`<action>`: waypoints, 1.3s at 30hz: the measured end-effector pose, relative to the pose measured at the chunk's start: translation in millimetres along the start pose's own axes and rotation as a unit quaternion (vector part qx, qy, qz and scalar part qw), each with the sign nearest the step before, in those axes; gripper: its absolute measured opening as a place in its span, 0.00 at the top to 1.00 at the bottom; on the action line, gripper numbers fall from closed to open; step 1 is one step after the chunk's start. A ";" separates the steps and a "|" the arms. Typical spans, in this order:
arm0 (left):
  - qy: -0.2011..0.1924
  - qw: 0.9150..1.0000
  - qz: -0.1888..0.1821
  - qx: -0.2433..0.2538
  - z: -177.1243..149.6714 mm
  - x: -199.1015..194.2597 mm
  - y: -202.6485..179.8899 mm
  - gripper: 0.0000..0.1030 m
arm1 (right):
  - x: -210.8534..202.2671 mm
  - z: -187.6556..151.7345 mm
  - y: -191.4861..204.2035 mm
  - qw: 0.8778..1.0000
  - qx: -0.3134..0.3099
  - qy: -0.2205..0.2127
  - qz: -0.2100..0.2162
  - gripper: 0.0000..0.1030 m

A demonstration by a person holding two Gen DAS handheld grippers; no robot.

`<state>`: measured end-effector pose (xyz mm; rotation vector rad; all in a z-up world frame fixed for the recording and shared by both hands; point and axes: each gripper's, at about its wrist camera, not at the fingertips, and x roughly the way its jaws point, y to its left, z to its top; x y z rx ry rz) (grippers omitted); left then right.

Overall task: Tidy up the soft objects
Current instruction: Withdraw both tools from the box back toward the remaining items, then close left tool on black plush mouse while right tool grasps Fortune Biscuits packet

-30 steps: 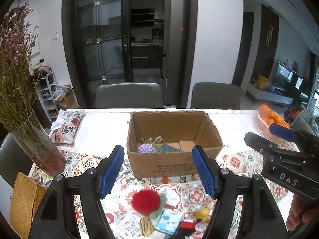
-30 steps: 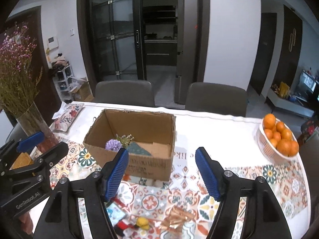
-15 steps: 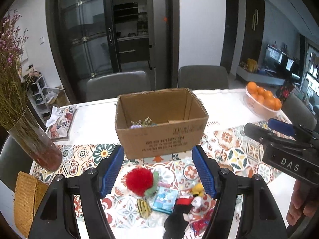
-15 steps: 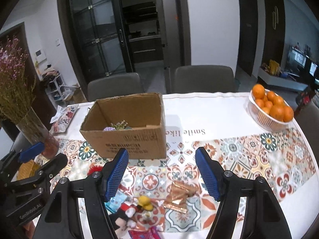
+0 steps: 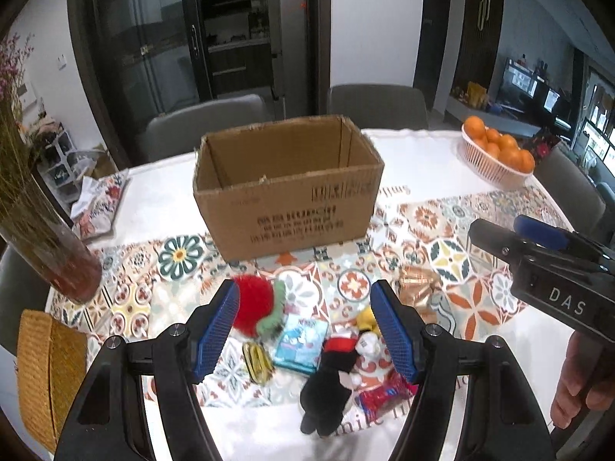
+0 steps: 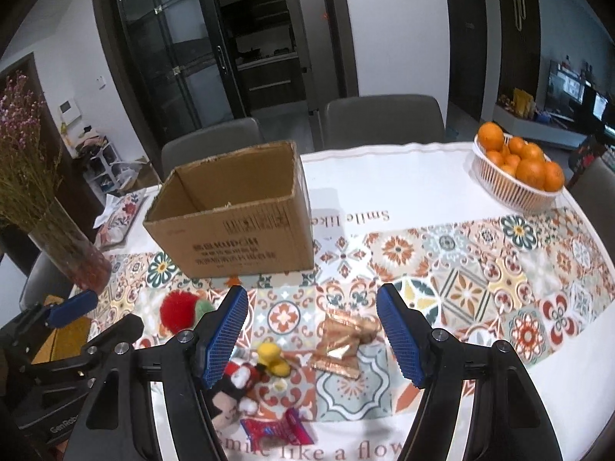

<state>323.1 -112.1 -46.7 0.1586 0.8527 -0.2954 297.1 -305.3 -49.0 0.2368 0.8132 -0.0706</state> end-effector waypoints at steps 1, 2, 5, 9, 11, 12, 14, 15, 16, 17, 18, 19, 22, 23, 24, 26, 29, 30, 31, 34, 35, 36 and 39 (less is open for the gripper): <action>0.005 1.000 -0.001 -0.001 -3.2 1.6 -0.7 0.32 | 1.8 -4.4 -0.9 1.000 0.002 0.005 0.001 0.31; 0.010 1.000 -0.002 -0.001 -6.2 3.5 -1.6 0.32 | 3.3 -7.5 -0.8 1.000 0.002 0.008 0.001 0.31; 0.024 1.000 -0.006 0.001 -14.2 8.2 -3.9 0.32 | 9.2 -16.9 -4.8 1.000 0.007 0.020 0.002 0.31; 0.043 0.999 -0.006 0.004 -25.6 15.5 -7.1 0.32 | 17.3 -26.8 -10.8 0.999 0.022 0.039 0.002 0.31; 0.054 0.999 -0.008 0.004 -31.6 19.8 -8.1 0.32 | 20.5 -32.7 -11.6 0.998 0.026 0.048 0.004 0.31; 0.058 0.998 -0.008 0.003 -34.3 21.8 -8.4 0.32 | 22.1 -36.0 -11.4 0.998 0.026 0.052 0.004 0.31; 0.070 0.997 -0.012 0.002 -40.2 26.5 -8.7 0.32 | 25.6 -43.3 -11.3 0.998 0.025 0.064 0.003 0.31; 0.073 0.997 -0.013 0.002 -42.5 28.4 -8.8 0.32 | 27.5 -47.0 -11.3 0.997 0.025 0.071 0.003 0.31; 0.078 0.997 -0.014 0.002 -45.2 30.4 -9.0 0.32 | 28.8 -50.2 -11.7 0.997 0.028 0.076 0.002 0.31; 0.084 0.996 -0.017 0.003 -48.2 32.8 -9.5 0.32 | 30.6 -54.1 -12.9 0.996 0.033 0.084 0.004 0.31; 0.089 0.996 -0.020 0.004 -50.4 34.7 -10.2 0.32 | 32.5 -57.5 -13.9 0.995 0.037 0.090 0.007 0.31; 0.094 0.995 -0.025 0.004 -53.5 36.4 -10.3 0.32 | 34.5 -61.9 -14.6 0.995 0.042 0.096 0.006 0.31; 0.110 0.993 -0.033 0.004 -61.6 43.1 -10.3 0.32 | 40.5 -69.8 -16.4 0.993 0.050 0.107 0.002 0.31; 0.115 0.993 -0.035 0.004 -63.6 45.1 -10.4 0.32 | 43.3 -72.3 -17.5 0.992 0.053 0.112 0.001 0.31; 0.118 0.992 -0.036 0.004 -65.5 46.8 -10.3 0.32 | 45.3 -73.9 -18.7 0.992 0.055 0.115 0.001 0.31; 0.125 0.991 -0.041 0.005 -69.5 51.8 -10.5 0.32 | 48.5 -77.0 -20.1 0.991 0.058 0.118 -0.002 0.32; 0.139 0.989 -0.051 0.002 -73.9 60.1 -11.5 0.32 | 53.6 -80.4 -22.8 0.991 0.059 0.123 -0.006 0.31; 0.144 0.988 -0.052 0.000 -75.2 63.1 -11.9 0.32 | 55.3 -81.1 -23.5 0.990 0.059 0.124 -0.006 0.32; 0.149 0.987 -0.052 0.000 -77.1 66.9 -12.2 0.32 | 57.9 -81.9 -24.4 0.990 0.060 0.127 -0.007 0.32; 0.160 0.986 -0.053 -0.001 -80.9 75.0 -12.6 0.32 | 65.6 -82.3 -27.2 0.989 0.064 0.131 -0.006 0.32; 0.164 0.985 -0.053 -0.002 -81.6 77.7 -12.6 0.32 | 69.0 -82.0 -28.3 0.989 0.065 0.134 -0.006 0.32; 0.168 0.984 -0.054 -0.003 -82.4 80.8 -12.7 0.32 | 71.9 -81.9 -29.0 0.989 0.066 0.135 -0.005 0.32; 0.176 0.983 -0.049 -0.004 -83.2 89.2 -12.4 0.32 | 81.7 -80.4 -32.3 0.988 0.071 0.140 -0.004 0.31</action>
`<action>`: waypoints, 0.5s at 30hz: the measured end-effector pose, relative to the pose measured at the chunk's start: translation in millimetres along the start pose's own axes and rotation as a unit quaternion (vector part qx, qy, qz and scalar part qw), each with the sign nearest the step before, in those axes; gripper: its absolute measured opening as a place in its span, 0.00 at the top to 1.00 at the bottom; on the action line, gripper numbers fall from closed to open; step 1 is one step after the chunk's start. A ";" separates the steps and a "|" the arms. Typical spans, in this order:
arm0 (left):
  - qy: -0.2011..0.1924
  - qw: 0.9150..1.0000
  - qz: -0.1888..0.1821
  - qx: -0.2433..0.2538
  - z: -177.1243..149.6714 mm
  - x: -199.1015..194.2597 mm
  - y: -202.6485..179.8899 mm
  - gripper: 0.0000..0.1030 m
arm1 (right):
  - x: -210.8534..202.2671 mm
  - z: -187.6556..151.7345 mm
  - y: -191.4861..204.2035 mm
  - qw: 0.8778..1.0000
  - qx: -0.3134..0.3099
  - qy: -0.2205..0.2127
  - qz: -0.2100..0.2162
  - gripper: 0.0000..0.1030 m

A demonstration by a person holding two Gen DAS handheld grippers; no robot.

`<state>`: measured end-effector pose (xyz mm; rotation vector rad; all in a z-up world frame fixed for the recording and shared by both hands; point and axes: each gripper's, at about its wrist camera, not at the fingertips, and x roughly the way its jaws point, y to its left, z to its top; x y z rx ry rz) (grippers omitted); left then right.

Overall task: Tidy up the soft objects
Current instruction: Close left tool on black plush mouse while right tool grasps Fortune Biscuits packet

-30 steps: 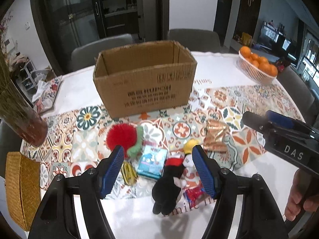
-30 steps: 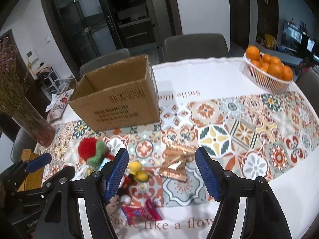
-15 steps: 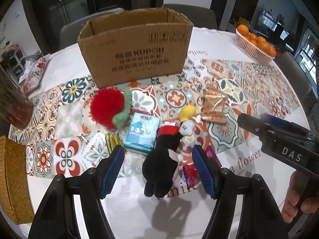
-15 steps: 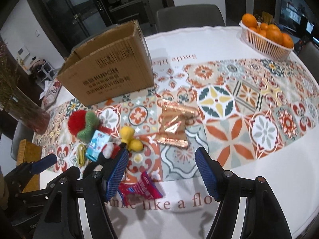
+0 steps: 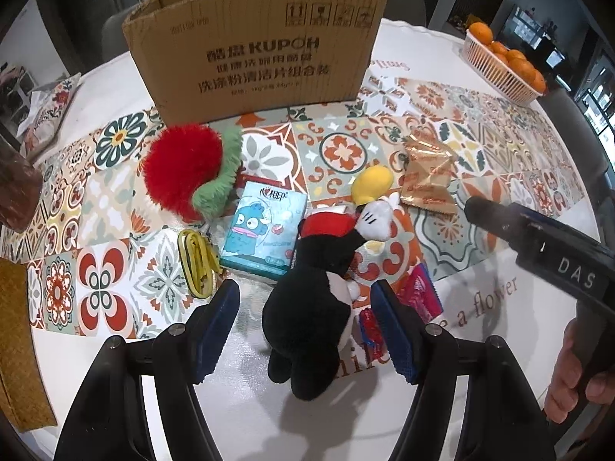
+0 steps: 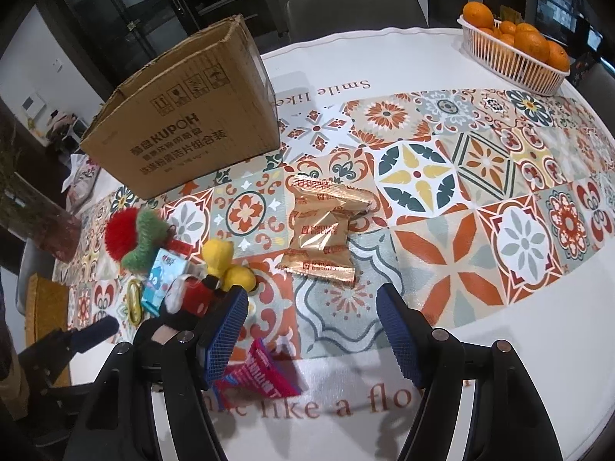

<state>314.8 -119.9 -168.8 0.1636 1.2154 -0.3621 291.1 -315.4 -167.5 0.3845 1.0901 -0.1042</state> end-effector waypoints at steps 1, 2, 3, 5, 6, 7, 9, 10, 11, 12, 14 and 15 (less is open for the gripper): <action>0.004 1.000 0.001 -0.001 0.7 3.0 0.5 0.32 | 2.9 1.7 -1.0 1.000 0.001 0.002 0.001 0.31; 0.008 1.000 0.001 -0.003 1.2 5.2 1.0 0.32 | 5.8 3.6 -2.0 1.000 0.003 0.003 0.002 0.31; 0.012 1.000 0.001 -0.003 1.7 8.1 1.4 0.32 | 8.4 5.4 -3.1 1.000 0.005 0.004 0.002 0.31; 0.017 1.000 0.003 -0.004 2.2 12.3 1.3 0.32 | 14.2 9.2 -5.6 1.000 0.010 0.006 0.005 0.31; 0.019 1.000 0.004 -0.004 2.4 14.1 1.0 0.32 | 16.9 11.1 -6.5 1.000 0.011 0.006 0.006 0.31; 0.024 1.000 0.005 -0.003 2.3 16.8 0.8 0.32 | 20.9 13.5 -7.1 1.000 0.011 0.006 0.005 0.32; 0.029 1.000 0.007 -0.002 2.5 20.5 -0.2 0.32 | 27.9 17.4 -8.4 1.000 0.012 0.008 0.005 0.32; 0.032 0.999 0.009 -0.003 2.3 22.5 -0.4 0.32 | 32.0 19.3 -9.7 1.000 0.015 0.010 0.004 0.32; 0.036 0.999 0.010 -0.003 2.0 24.5 -0.6 0.32 | 34.8 20.5 -11.0 1.000 0.018 0.012 0.005 0.32; 0.039 0.999 0.010 -0.004 1.7 26.5 -1.0 0.32 | 38.0 22.0 -12.2 1.000 0.021 0.013 0.007 0.32; 0.044 0.999 0.011 -0.004 1.2 30.1 -1.7 0.33 | 44.5 24.4 -13.1 1.000 0.023 0.013 0.006 0.32; 0.046 0.999 0.012 -0.004 0.8 31.4 -1.7 0.33 | 48.4 25.7 -12.8 1.000 0.023 0.014 0.007 0.32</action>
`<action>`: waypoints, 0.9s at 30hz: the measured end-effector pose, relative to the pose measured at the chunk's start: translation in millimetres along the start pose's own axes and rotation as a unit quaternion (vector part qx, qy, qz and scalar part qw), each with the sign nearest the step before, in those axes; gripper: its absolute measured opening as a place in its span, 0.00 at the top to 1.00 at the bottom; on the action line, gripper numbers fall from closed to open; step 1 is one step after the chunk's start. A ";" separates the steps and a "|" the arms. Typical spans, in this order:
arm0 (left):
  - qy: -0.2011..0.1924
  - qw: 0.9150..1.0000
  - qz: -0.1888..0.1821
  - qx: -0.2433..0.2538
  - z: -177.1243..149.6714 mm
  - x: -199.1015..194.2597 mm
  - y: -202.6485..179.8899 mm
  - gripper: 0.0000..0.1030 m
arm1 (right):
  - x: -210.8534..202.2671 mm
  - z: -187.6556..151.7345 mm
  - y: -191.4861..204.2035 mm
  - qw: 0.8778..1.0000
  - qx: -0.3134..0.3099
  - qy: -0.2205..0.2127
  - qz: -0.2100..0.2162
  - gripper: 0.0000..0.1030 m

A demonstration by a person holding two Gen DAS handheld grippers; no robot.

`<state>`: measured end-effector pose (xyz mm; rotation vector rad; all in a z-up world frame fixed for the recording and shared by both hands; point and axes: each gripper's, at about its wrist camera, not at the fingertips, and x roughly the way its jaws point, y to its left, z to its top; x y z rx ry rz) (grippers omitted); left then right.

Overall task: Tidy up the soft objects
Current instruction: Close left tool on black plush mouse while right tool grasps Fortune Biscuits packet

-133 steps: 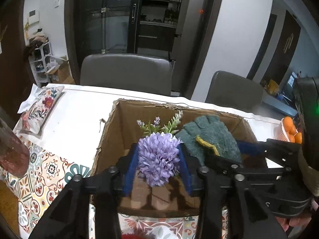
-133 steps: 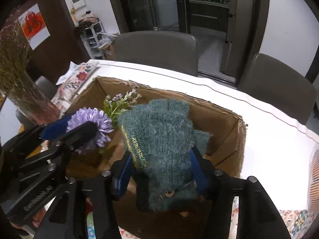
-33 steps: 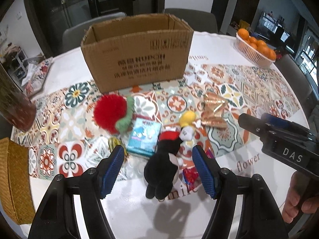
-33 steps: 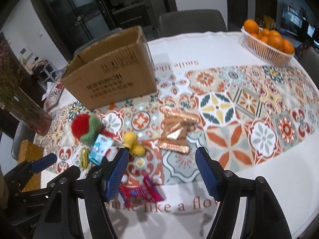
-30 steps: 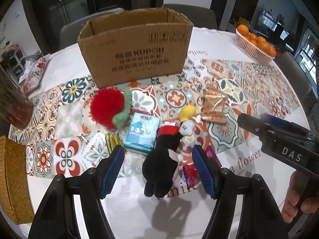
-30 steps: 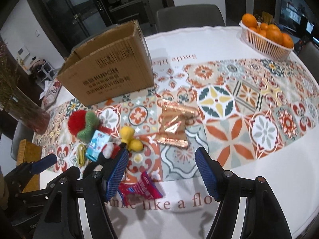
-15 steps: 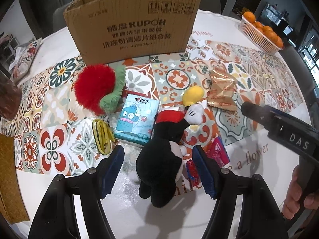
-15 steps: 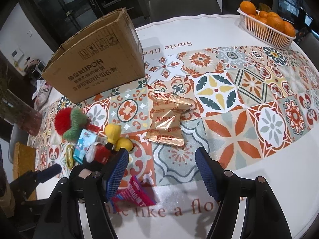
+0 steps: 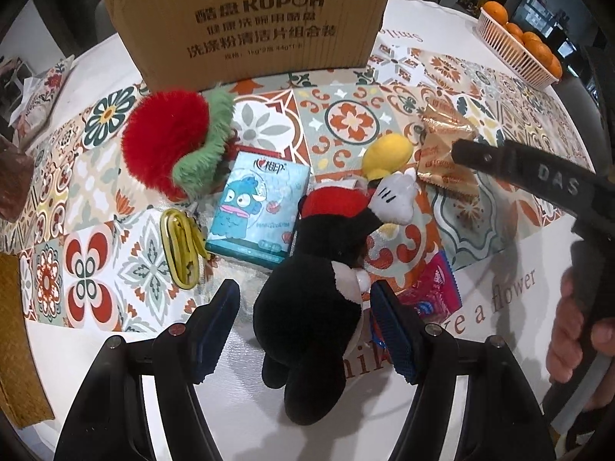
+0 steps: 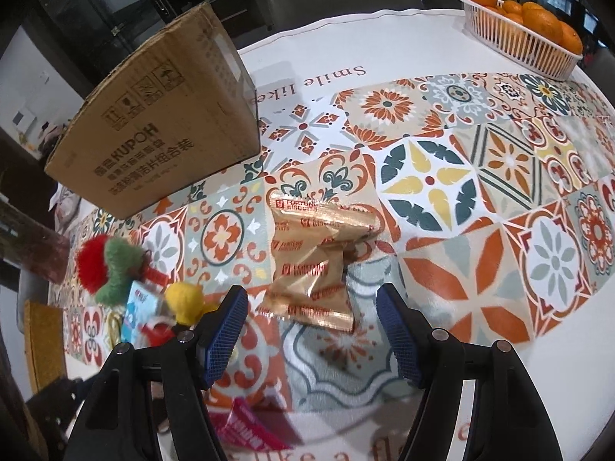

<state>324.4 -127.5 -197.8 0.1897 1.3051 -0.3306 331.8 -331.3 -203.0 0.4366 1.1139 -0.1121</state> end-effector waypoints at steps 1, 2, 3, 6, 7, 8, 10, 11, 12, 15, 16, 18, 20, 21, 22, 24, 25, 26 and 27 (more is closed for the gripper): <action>0.003 1.000 -0.001 -0.002 -0.2 2.2 0.4 0.34 | 2.6 0.7 0.3 1.000 0.000 0.002 0.000 0.32; 0.005 1.000 -0.002 -0.003 -0.4 3.4 0.7 0.37 | 6.1 2.1 0.5 1.000 0.002 0.004 0.004 0.32; 0.007 1.000 -0.002 -0.005 -0.5 4.9 1.3 0.38 | 9.3 3.4 1.1 1.000 0.002 0.006 0.006 0.32; 0.012 1.000 -0.004 -0.014 0.9 9.6 4.1 0.40 | 17.3 6.0 2.9 1.000 0.002 0.009 0.007 0.32; 0.014 1.000 -0.006 -0.018 1.3 11.1 5.5 0.42 | 19.4 7.0 3.4 1.000 0.002 0.010 0.005 0.32; 0.014 1.000 -0.008 -0.022 1.7 12.1 6.9 0.46 | 21.6 7.9 3.5 1.000 0.003 0.011 0.005 0.32; 0.015 0.999 -0.015 -0.025 2.0 13.7 8.0 0.47 | 25.4 9.4 3.5 1.000 0.004 0.013 0.007 0.33; 0.016 0.999 -0.018 -0.028 1.9 14.4 8.3 0.48 | 26.9 9.9 3.2 1.000 0.005 0.014 0.007 0.34; 0.015 0.999 -0.020 -0.030 1.8 14.9 8.3 0.48 | 27.7 10.3 2.7 1.000 0.006 0.014 0.008 0.37; 0.011 0.999 -0.020 -0.029 0.9 14.4 6.9 0.49 | 31.2 10.8 3.1 1.000 0.007 0.016 0.006 0.46; 0.010 0.999 -0.021 -0.029 0.8 14.1 6.9 0.50 | 32.2 10.8 2.8 1.000 0.007 0.018 0.006 0.48; 0.008 0.999 -0.022 -0.030 0.0 13.4 6.8 0.50 | 32.9 10.6 3.2 1.000 0.007 0.016 0.005 0.49; 0.006 0.999 -0.024 -0.032 -1.1 12.3 7.5 0.51 | 31.8 9.8 4.4 1.000 0.002 0.014 0.002 0.50; 0.005 0.999 -0.025 -0.033 -1.9 11.8 7.7 0.51 | 31.6 9.5 5.3 1.000 0.000 0.012 -0.001 0.55; 0.003 0.999 -0.026 -0.035 -2.9 11.2 8.3 0.51 | 31.0 9.0 5.6 1.000 -0.003 0.010 -0.004 0.55; 0.001 0.999 -0.027 -0.037 -4.5 10.4 9.0 0.51 | 30.1 7.2 5.6 1.000 -0.002 0.006 -0.004 0.56; -0.002 0.999 -0.028 -0.040 -5.4 9.9 9.8 0.52 | 28.3 6.1 5.5 1.000 -0.003 0.004 -0.003 0.56; -0.003 0.999 -0.030 -0.044 -6.4 9.6 10.2 0.52 | 25.5 4.9 5.7 1.000 -0.004 0.001 -0.001 0.56; -0.005 0.998 -0.031 -0.045 -7.2 9.1 10.3 0.52 | 23.0 4.1 6.2 1.000 -0.006 -0.001 -0.001 0.56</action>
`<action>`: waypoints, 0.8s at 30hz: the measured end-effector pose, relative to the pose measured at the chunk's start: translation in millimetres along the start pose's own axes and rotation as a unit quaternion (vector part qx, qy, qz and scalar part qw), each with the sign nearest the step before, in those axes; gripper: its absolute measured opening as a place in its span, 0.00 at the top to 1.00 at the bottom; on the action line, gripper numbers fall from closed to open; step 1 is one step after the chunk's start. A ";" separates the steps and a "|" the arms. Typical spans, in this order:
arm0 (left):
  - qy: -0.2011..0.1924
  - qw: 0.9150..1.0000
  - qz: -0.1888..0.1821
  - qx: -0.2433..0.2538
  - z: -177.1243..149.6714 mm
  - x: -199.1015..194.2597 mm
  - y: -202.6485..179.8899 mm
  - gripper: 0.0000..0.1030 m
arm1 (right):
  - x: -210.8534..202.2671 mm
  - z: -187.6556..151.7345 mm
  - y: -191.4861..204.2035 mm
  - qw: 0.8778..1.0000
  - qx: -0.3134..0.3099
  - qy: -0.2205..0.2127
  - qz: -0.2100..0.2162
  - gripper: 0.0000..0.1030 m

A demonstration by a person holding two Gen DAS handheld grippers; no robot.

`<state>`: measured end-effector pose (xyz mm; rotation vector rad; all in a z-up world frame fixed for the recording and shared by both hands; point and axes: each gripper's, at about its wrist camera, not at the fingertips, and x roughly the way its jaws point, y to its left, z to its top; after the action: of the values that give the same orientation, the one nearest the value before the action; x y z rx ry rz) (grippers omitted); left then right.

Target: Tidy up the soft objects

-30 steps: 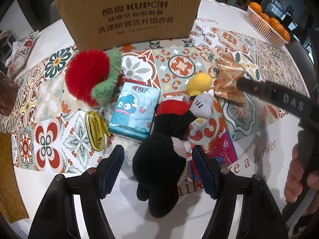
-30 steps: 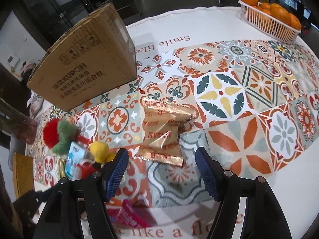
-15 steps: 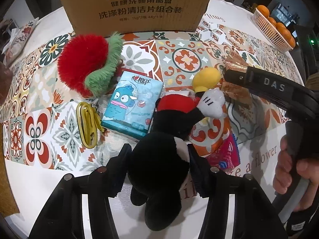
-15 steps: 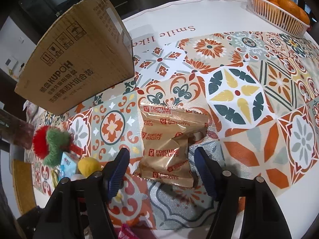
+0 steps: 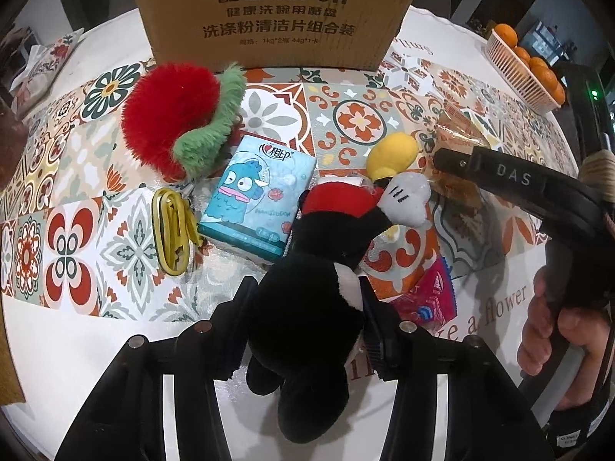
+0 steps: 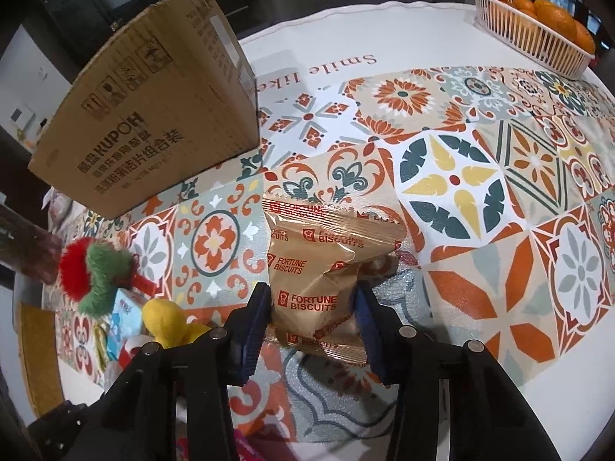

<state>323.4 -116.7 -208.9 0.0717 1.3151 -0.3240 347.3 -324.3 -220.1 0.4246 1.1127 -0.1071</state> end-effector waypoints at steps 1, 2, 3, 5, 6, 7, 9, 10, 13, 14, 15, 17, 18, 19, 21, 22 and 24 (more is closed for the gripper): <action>-0.004 1.000 -0.001 -0.002 -1.2 -1.3 0.5 0.52 | -3.5 -1.0 0.7 1.000 -0.002 -0.003 -0.001 0.56; -0.006 1.000 -0.003 -0.004 -2.1 -2.3 1.2 0.52 | -7.6 -1.6 1.5 1.000 -0.005 -0.007 -0.002 0.56; -0.008 1.000 -0.007 -0.006 -2.7 -3.3 1.9 0.52 | -11.3 -2.1 2.1 1.000 -0.007 -0.011 -0.004 0.56; -0.012 1.000 -0.011 -0.009 -3.7 -5.4 3.0 0.52 | -19.6 -3.3 3.8 1.000 -0.013 -0.016 -0.003 0.56; -0.014 1.000 -0.013 -0.011 -4.4 -6.6 3.4 0.52 | -23.6 -3.6 4.9 1.000 -0.014 -0.019 -0.003 0.56; -0.017 1.000 -0.016 -0.014 -5.3 -8.7 4.1 0.52 | -27.7 -3.9 5.9 1.000 -0.015 -0.022 -0.002 0.56; -0.022 0.999 -0.020 -0.015 -6.4 -12.7 4.0 0.52 | -36.6 -5.3 8.6 0.999 -0.017 -0.027 0.003 0.56; -0.025 0.999 -0.021 -0.016 -6.1 -14.7 2.9 0.52 | -40.9 -5.8 9.6 0.999 -0.019 -0.030 0.004 0.56; -0.041 0.999 -0.026 -0.017 -6.7 -24.3 3.3 0.52 | -54.4 -8.1 14.0 0.999 -0.023 -0.039 0.008 0.56; -0.046 0.998 -0.027 -0.018 -7.4 -28.0 4.0 0.52 | -58.6 -9.0 15.6 0.999 -0.024 -0.042 0.010 0.56; -0.051 0.998 -0.027 -0.018 -7.4 -31.2 3.9 0.52 | -62.6 -9.6 17.2 0.999 -0.025 -0.045 0.012 0.56; -0.063 0.997 -0.028 -0.019 -7.5 -38.7 4.8 0.52 | -72.1 -10.8 21.9 0.998 -0.031 -0.052 0.014 0.56; -0.067 0.997 -0.028 -0.021 -7.9 -42.3 5.6 0.52 | -75.0 -11.2 23.7 0.998 -0.033 -0.055 0.016 0.56; -0.074 0.997 -0.030 -0.022 -7.8 -46.6 6.2 0.52 | -79.2 -11.8 25.5 0.997 -0.035 -0.059 0.018 0.56; -0.083 0.996 -0.032 -0.023 -7.9 -54.0 7.8 0.52 | -87.5 -12.7 29.9 0.997 -0.040 -0.067 0.021 0.56; -0.089 0.995 -0.031 -0.024 -7.6 -57.7 8.6 0.52 | -91.7 -13.3 32.6 0.996 -0.042 -0.071 0.022 0.56; -0.098 0.994 -0.030 -0.025 -7.4 -63.6 11.3 0.52 | -96.9 -14.5 36.5 0.996 -0.046 -0.076 0.025 0.56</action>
<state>305.9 -92.0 -151.4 -0.0417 1.1307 -0.3403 302.5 -297.5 -129.5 0.3552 0.9523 -0.0438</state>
